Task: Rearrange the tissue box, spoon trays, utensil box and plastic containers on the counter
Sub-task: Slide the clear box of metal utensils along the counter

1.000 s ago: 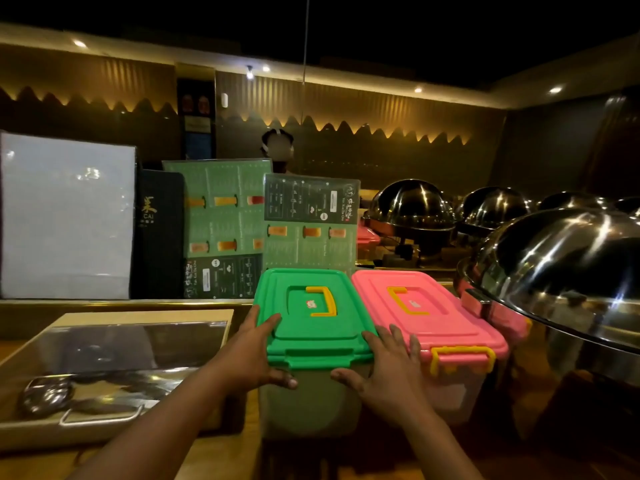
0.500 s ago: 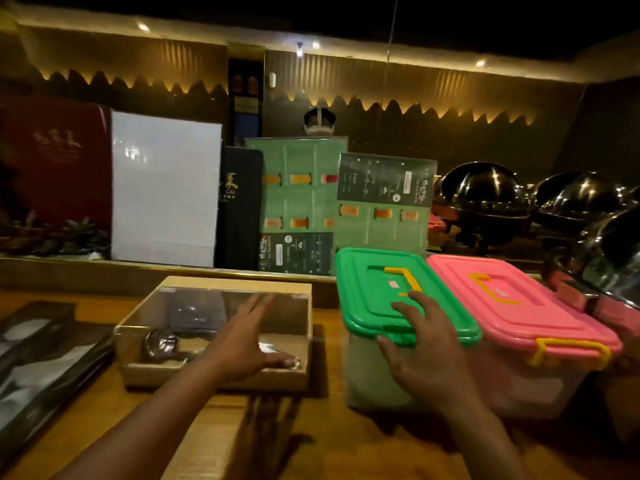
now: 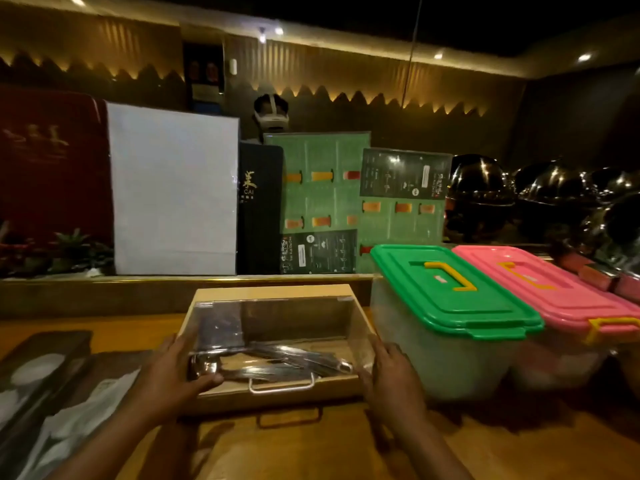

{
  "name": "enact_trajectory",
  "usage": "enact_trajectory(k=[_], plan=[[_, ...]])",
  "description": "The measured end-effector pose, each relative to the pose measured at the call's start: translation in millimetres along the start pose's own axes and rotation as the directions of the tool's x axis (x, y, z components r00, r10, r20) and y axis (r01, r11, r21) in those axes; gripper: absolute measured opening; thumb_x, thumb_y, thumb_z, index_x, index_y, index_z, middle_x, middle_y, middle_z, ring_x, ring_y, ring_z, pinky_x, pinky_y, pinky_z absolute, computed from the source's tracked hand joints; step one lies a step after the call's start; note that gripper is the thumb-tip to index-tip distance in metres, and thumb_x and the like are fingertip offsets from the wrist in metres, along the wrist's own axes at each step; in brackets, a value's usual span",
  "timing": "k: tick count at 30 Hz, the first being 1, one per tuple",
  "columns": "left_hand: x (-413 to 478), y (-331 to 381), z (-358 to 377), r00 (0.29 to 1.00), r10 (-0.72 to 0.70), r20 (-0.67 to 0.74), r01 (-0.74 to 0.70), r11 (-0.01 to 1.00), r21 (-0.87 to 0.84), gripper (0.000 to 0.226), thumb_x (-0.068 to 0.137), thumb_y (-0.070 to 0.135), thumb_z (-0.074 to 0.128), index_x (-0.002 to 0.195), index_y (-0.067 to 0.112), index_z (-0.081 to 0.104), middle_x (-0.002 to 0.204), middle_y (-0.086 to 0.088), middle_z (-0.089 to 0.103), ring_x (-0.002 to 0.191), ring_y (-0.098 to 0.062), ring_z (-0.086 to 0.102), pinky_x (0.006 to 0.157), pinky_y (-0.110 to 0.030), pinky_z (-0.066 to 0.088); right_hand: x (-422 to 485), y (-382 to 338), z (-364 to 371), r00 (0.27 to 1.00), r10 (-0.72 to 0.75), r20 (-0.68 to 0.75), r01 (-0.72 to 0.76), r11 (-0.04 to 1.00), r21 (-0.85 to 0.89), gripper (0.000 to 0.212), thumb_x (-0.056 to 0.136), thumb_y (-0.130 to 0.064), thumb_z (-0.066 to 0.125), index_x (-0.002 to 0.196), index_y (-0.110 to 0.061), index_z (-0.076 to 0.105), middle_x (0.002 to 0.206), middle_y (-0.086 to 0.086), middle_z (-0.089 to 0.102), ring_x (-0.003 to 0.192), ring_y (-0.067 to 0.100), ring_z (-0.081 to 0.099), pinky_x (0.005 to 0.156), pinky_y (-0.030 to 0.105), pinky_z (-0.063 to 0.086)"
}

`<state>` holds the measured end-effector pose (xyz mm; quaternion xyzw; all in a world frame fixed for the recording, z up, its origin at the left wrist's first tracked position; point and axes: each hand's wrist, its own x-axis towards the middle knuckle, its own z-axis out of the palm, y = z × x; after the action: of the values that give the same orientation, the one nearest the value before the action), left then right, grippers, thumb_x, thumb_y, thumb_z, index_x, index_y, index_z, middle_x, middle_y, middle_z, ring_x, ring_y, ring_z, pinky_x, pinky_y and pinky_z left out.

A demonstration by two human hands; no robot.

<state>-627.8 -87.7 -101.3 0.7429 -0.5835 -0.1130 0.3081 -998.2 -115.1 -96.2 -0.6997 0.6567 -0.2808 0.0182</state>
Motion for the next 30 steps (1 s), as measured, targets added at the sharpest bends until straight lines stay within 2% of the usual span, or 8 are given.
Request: enact_trajectory(k=[3, 5, 8, 11, 16, 21, 27, 30], plan=[[4, -1, 5, 0.999, 0.045, -0.016, -0.047, 0.996, -0.076, 0.115, 0.053, 0.054, 0.091, 0.148, 0.046, 0.026, 0.129, -0.004, 0.059, 0.11, -0.025, 0.059, 0.083, -0.045, 0.056, 1, -3, 2, 0.997, -0.046, -0.068, 0.032, 0.979, -0.201, 0.06, 0.087, -0.047, 0.064, 0.141, -0.027, 0.048, 0.131, 0.004, 0.057, 0.113, 0.024, 0.052, 0.091, 0.04, 0.049], [8, 2, 7, 0.997, 0.07, -0.019, -0.071, 0.996, -0.057, 0.115, 0.054, 0.051, 0.091, 0.149, 0.044, 0.027, 0.129, -0.006, 0.06, 0.11, -0.027, 0.059, 0.082, -0.045, 0.056, 4, -1, 5, 0.995, -0.086, -0.054, 0.065, 0.948, -0.311, 0.061, 0.082, -0.038, 0.072, 0.136, -0.018, 0.055, 0.131, 0.009, 0.059, 0.114, 0.028, 0.052, 0.089, 0.043, 0.05], [16, 11, 13, 0.996, 0.09, -0.026, -0.091, 0.995, -0.027, 0.111, 0.058, 0.046, 0.091, 0.151, 0.032, 0.033, 0.13, -0.009, 0.061, 0.111, -0.029, 0.06, 0.079, -0.039, 0.055, 10, 2, 10, 0.993, -0.115, -0.021, 0.095, 0.9, -0.426, 0.063, 0.081, -0.021, 0.072, 0.138, -0.006, 0.052, 0.133, 0.014, 0.057, 0.117, 0.032, 0.051, 0.09, 0.044, 0.048], [25, 17, 20, 0.996, 0.088, -0.004, -0.088, 0.996, -0.017, 0.112, 0.057, 0.051, 0.09, 0.152, 0.031, 0.033, 0.135, -0.011, 0.059, 0.114, -0.031, 0.059, 0.082, -0.043, 0.056, 19, 7, 8, 0.994, -0.112, -0.013, 0.092, 0.875, -0.475, 0.062, 0.081, -0.016, 0.072, 0.137, -0.003, 0.051, 0.13, 0.016, 0.058, 0.117, 0.034, 0.05, 0.094, 0.045, 0.046], [38, 30, 31, 0.996, 0.086, 0.01, -0.086, 0.996, -0.033, 0.112, 0.058, 0.049, 0.09, 0.152, 0.029, 0.033, 0.138, -0.013, 0.057, 0.118, -0.033, 0.058, 0.087, -0.046, 0.056, 35, 17, 6, 0.971, -0.239, -0.013, 0.19, 0.803, -0.564, 0.061, 0.076, -0.012, 0.075, 0.134, -0.008, 0.057, 0.124, 0.022, 0.062, 0.121, 0.041, 0.053, 0.102, 0.049, 0.042], [51, 43, 36, 0.993, 0.121, 0.008, -0.121, 0.992, -0.024, 0.109, 0.062, 0.043, 0.09, 0.152, 0.028, 0.032, 0.13, -0.013, 0.061, 0.112, -0.031, 0.059, 0.077, -0.035, 0.053, 50, 26, 13, 0.962, -0.273, 0.006, 0.22, 0.763, -0.608, 0.057, 0.081, -0.001, 0.064, 0.137, -0.002, 0.052, 0.126, 0.03, 0.058, 0.123, 0.047, 0.049, 0.111, 0.056, 0.034], [61, 46, 43, 0.99, 0.142, 0.013, -0.142, 0.989, -0.029, 0.112, 0.061, 0.045, 0.09, 0.154, 0.031, 0.028, 0.127, -0.011, 0.062, 0.109, -0.028, 0.06, 0.073, -0.03, 0.05, 61, 30, 22, 0.969, -0.246, -0.018, 0.183, 0.767, -0.615, 0.052, 0.083, -0.001, 0.041, 0.132, 0.0, 0.057, 0.121, 0.032, 0.06, 0.117, 0.048, 0.054, 0.108, 0.054, 0.037], [63, 49, 44, 0.989, 0.148, 0.005, -0.148, 0.989, -0.029, 0.111, 0.062, 0.042, 0.091, 0.153, 0.031, 0.029, 0.13, -0.012, 0.061, 0.112, -0.03, 0.059, 0.073, -0.029, 0.048, 66, 30, 28, 0.977, -0.213, -0.014, 0.16, 0.776, -0.61, 0.05, 0.079, 0.005, 0.055, 0.129, 0.004, 0.058, 0.118, 0.034, 0.06, 0.115, 0.05, 0.055, 0.105, 0.056, 0.039]])
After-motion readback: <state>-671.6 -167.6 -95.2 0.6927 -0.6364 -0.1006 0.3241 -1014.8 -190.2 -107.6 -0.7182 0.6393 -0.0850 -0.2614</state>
